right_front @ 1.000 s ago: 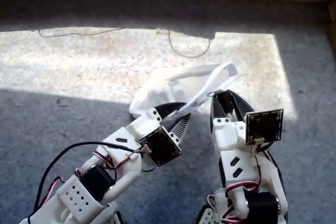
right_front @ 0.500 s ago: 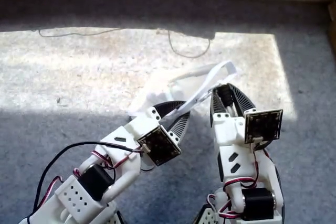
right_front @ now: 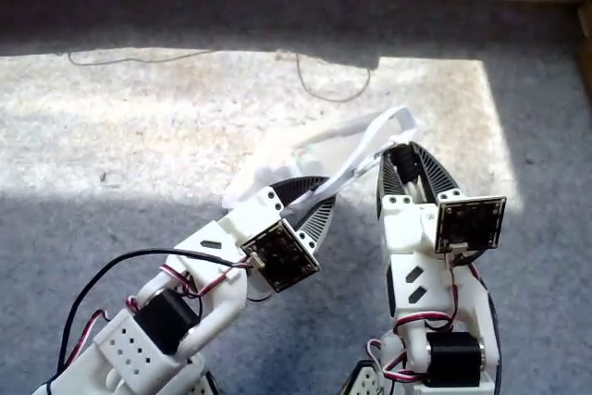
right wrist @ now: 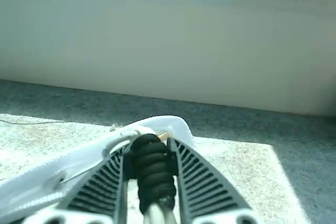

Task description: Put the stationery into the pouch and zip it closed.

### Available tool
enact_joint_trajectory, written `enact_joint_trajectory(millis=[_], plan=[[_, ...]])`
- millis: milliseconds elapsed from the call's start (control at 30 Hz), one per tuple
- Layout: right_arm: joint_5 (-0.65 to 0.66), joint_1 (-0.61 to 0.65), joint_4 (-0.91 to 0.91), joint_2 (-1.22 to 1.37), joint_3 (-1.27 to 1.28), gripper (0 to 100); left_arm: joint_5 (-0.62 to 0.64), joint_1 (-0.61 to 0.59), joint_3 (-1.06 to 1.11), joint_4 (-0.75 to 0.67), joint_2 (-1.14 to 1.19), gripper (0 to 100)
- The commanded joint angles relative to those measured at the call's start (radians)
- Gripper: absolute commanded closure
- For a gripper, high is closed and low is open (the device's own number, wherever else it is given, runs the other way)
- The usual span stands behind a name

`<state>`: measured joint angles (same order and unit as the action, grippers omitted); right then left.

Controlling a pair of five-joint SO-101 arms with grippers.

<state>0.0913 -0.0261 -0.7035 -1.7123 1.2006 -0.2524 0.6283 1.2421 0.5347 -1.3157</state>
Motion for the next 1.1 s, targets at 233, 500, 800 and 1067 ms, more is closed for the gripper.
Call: enact_joint_trajectory(millis=[233, 500, 800, 1067], plan=[[-0.014, -0.206, 0.085, -0.002, -0.016, 99.3, -0.017, -0.041, -0.004, 0.052, -0.01, 100], [-0.005, -0.205, 0.012, -0.01, -0.025, 99.3, -0.012, -0.09, -0.004, 0.048, -0.01, 100], [0.035, -0.205, 0.07, 0.056, -0.025, 99.3, -0.012, -0.09, 0.018, 0.15, -0.208, 100], [0.029, -0.205, 0.073, 0.283, -0.088, 99.3, -0.014, -0.09, 0.018, 0.295, -0.398, 100]])
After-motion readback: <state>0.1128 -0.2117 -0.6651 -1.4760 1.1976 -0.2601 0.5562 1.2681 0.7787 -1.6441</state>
